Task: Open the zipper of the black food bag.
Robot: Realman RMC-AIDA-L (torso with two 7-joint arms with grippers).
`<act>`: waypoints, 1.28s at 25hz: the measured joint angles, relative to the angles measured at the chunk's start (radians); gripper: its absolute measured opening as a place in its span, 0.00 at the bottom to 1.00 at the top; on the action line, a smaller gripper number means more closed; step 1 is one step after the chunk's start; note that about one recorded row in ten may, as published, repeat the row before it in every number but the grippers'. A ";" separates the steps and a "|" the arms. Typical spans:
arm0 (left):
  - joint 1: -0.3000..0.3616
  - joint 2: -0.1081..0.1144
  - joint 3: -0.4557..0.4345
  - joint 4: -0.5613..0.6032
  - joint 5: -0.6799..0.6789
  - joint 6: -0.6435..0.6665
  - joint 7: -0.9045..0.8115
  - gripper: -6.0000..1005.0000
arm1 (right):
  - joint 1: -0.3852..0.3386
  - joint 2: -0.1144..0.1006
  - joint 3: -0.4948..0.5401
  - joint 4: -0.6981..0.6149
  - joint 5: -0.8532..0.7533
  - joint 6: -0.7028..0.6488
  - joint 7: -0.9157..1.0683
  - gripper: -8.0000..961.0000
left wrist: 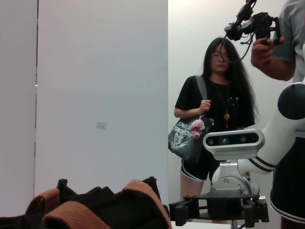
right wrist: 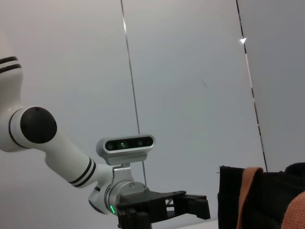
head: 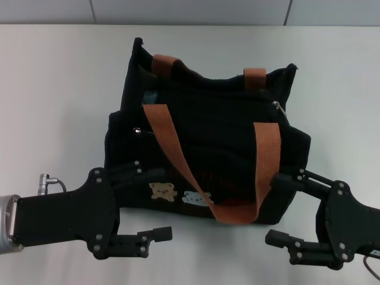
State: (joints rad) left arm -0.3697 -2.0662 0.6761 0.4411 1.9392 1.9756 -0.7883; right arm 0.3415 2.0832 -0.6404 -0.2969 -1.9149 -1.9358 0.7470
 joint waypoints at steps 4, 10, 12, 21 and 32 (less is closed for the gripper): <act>0.002 -0.001 -0.005 0.000 0.000 0.000 0.005 0.82 | 0.000 0.000 0.000 -0.002 0.001 0.000 0.000 0.88; 0.002 -0.002 -0.006 -0.005 0.000 0.000 0.013 0.82 | 0.001 0.000 -0.001 -0.002 0.002 0.000 -0.001 0.88; 0.002 -0.002 -0.007 -0.004 0.000 0.002 0.013 0.82 | 0.000 0.000 0.000 -0.003 0.002 0.001 -0.001 0.88; 0.015 -0.001 -0.030 -0.001 -0.002 0.009 0.025 0.82 | 0.002 0.001 0.001 -0.003 0.005 0.027 -0.001 0.88; 0.023 -0.002 -0.034 -0.002 -0.003 0.011 0.026 0.82 | -0.001 0.003 0.001 0.002 0.007 0.028 -0.025 0.88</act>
State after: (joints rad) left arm -0.3467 -2.0680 0.6424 0.4390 1.9360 1.9864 -0.7626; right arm 0.3407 2.0859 -0.6396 -0.2948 -1.9082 -1.9080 0.7223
